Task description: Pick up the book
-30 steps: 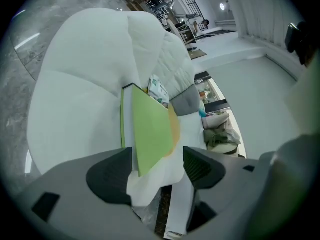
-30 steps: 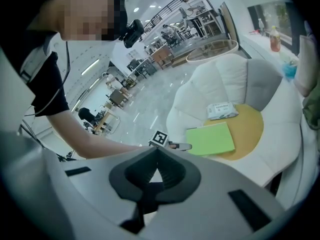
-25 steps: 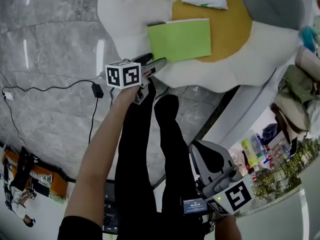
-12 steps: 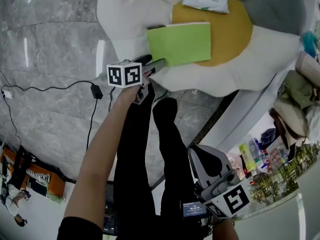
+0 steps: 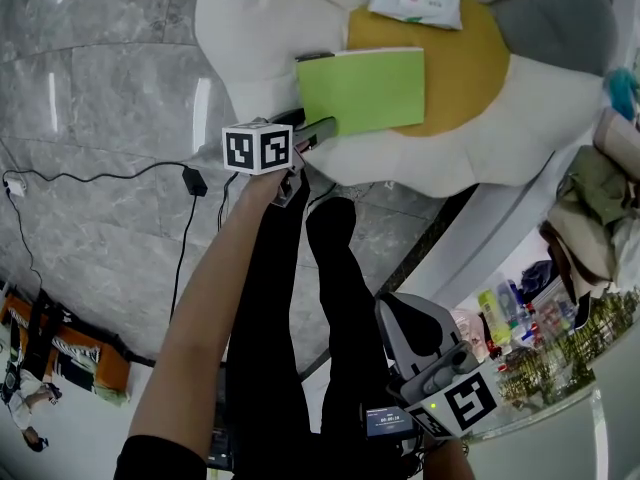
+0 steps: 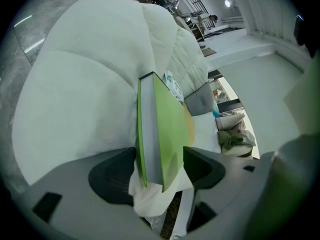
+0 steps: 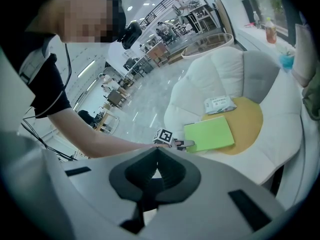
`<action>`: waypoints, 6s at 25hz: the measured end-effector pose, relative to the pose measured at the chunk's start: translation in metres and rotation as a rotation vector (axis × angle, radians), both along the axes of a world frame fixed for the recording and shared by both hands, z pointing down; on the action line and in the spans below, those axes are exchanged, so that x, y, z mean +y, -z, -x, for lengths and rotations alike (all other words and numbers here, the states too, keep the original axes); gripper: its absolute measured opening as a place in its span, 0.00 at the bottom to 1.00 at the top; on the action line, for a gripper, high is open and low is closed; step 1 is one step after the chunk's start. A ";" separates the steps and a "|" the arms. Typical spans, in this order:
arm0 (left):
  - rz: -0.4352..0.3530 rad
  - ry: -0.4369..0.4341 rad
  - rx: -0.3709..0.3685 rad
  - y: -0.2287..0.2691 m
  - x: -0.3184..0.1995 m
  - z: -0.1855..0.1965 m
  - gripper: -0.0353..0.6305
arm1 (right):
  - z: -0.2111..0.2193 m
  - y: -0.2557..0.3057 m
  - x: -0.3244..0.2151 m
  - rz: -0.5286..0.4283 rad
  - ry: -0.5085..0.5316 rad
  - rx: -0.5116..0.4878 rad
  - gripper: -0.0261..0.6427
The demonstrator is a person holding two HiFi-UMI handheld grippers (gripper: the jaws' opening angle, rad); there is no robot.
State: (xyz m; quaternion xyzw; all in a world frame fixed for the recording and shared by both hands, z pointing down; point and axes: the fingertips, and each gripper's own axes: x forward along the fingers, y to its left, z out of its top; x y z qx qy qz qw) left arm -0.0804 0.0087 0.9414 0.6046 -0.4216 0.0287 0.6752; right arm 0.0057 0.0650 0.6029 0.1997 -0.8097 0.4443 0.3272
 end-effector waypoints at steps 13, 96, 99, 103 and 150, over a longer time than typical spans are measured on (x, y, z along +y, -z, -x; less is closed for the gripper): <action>0.038 0.007 -0.023 -0.006 0.000 0.004 0.43 | -0.002 0.001 -0.004 0.000 -0.023 -0.002 0.06; -0.258 0.343 0.514 0.508 0.002 -0.108 0.27 | -0.159 0.306 0.014 -0.513 -0.364 -0.136 0.06; -0.279 0.361 0.514 0.534 0.017 -0.109 0.27 | -0.168 0.325 0.010 -0.544 -0.395 -0.175 0.06; -0.326 0.375 0.511 0.566 0.032 -0.112 0.27 | -0.173 0.347 0.004 -0.589 -0.382 -0.209 0.06; -0.470 0.350 0.628 0.666 0.229 0.033 0.27 | -0.047 0.404 0.174 -0.666 -0.453 -0.207 0.06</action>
